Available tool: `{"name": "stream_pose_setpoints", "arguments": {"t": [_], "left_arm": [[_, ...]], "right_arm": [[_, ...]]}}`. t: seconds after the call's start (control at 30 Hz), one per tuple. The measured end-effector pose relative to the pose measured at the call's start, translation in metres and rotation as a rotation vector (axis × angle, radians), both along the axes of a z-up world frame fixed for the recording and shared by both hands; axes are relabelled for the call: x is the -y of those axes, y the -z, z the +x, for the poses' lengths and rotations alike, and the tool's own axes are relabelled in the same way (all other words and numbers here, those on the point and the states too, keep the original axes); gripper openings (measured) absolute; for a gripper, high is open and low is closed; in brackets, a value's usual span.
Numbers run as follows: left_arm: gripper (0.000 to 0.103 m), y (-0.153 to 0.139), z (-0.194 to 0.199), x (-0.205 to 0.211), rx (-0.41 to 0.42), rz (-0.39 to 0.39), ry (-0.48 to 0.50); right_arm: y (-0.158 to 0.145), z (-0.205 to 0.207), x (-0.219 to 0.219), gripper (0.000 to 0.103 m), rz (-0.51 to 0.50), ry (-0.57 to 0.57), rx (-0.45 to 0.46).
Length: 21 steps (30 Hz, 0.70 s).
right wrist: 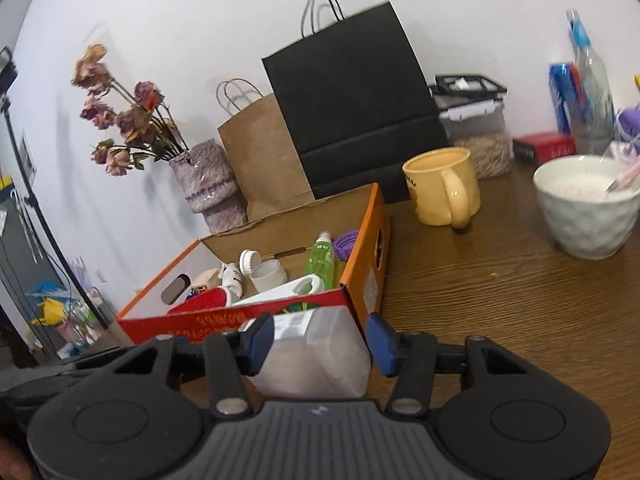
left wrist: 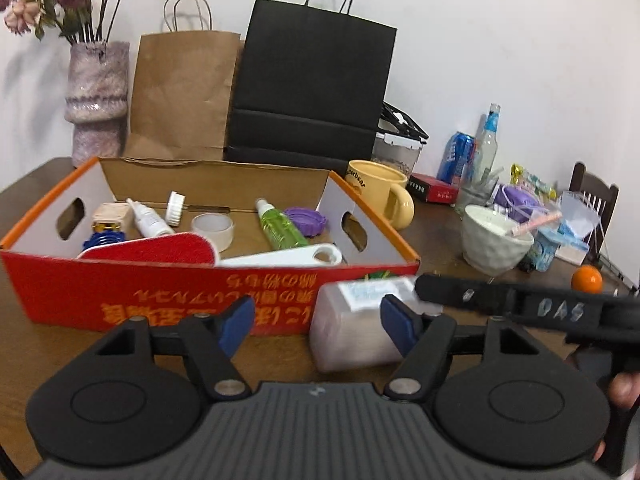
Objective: Organize rigid objects
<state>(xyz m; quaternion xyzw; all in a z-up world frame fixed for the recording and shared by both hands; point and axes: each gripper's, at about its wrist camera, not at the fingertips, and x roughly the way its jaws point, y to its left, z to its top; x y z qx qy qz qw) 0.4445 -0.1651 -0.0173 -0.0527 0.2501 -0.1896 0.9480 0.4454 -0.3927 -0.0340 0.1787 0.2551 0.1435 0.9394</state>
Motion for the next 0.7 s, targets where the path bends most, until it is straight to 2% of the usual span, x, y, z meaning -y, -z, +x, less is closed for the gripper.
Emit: {"name": "stream_pose_setpoints", "arguments": {"t": [0.03,0.07,0.13,0.2,0.43,0.7], "left_arm": [[0.061,-0.001,0.004,0.001,-0.008,-0.01,-0.003],[0.05,0.0,0.009,0.001,-0.023,-0.021,-0.002],[0.04,0.002,0.016,0.001,-0.055,-0.059,0.021],[0.027,0.004,0.016,-0.001,-0.061,-0.101,0.046],[0.026,0.003,-0.002,0.0,-0.061,-0.102,0.046],[0.026,0.02,-0.074,-0.024,-0.066,-0.127,0.079]], "right_arm": [[0.002,0.004,-0.001,0.039,0.001,0.0,-0.014],[0.004,0.006,0.0,0.039,0.019,-0.007,-0.013],[0.006,0.008,0.0,0.034,0.059,-0.028,-0.021],[0.006,0.006,-0.003,0.031,0.044,-0.04,-0.012],[0.001,-0.018,-0.009,0.022,-0.001,-0.027,-0.005],[0.009,-0.083,-0.023,0.022,-0.004,-0.055,0.004]]}}
